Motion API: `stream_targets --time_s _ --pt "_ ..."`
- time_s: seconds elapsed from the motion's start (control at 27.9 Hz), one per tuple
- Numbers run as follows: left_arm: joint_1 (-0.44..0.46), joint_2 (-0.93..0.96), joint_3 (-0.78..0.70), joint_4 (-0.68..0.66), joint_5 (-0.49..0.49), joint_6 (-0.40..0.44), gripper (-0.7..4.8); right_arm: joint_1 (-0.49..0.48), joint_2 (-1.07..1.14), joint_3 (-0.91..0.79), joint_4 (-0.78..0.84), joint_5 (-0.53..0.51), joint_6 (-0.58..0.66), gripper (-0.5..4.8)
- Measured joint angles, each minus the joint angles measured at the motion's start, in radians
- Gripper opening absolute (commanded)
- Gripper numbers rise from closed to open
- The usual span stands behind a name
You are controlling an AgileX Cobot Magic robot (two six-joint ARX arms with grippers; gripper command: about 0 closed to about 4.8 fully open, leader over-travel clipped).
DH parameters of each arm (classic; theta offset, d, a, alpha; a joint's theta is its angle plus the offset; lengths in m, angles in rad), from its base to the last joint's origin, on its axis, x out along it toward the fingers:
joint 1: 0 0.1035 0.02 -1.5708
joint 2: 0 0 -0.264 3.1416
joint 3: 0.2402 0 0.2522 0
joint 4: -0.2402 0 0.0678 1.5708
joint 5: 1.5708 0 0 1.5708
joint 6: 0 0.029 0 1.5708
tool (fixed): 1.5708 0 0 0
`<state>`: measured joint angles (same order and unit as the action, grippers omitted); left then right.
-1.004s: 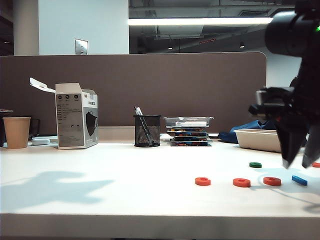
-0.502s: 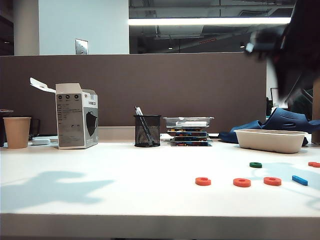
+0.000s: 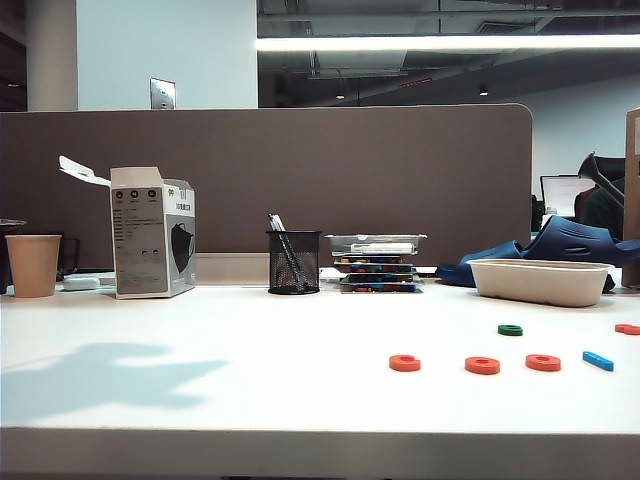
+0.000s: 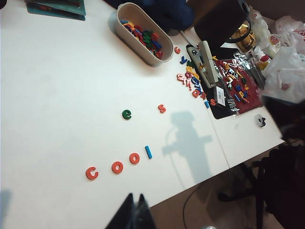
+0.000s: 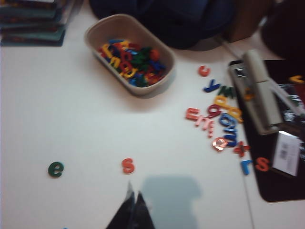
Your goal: Select the appropriate letters from the row of letter magnets placed on the table to arrange into the word "cool".
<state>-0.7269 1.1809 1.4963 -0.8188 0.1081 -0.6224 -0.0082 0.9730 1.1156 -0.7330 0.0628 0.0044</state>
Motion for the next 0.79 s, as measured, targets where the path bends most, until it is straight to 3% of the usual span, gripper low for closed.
stream_targets --time_s 0.14,0.57,0.79 --pt "0.0 0.0 0.0 0.0 0.0 0.0 -0.03 -0.099 -0.122 -0.005 -0.011 -0.086 -0.006 -0.06" --pt "0.0 0.006 0.0 0.015 0.0 0.001 -0.03 -0.106 -0.305 -0.121 -0.015 -0.101 -0.006 -0.06" --pt "0.023 0.019 0.0 0.128 -0.016 0.119 -0.05 -0.106 -0.4 -0.22 -0.013 -0.108 0.0 -0.06"
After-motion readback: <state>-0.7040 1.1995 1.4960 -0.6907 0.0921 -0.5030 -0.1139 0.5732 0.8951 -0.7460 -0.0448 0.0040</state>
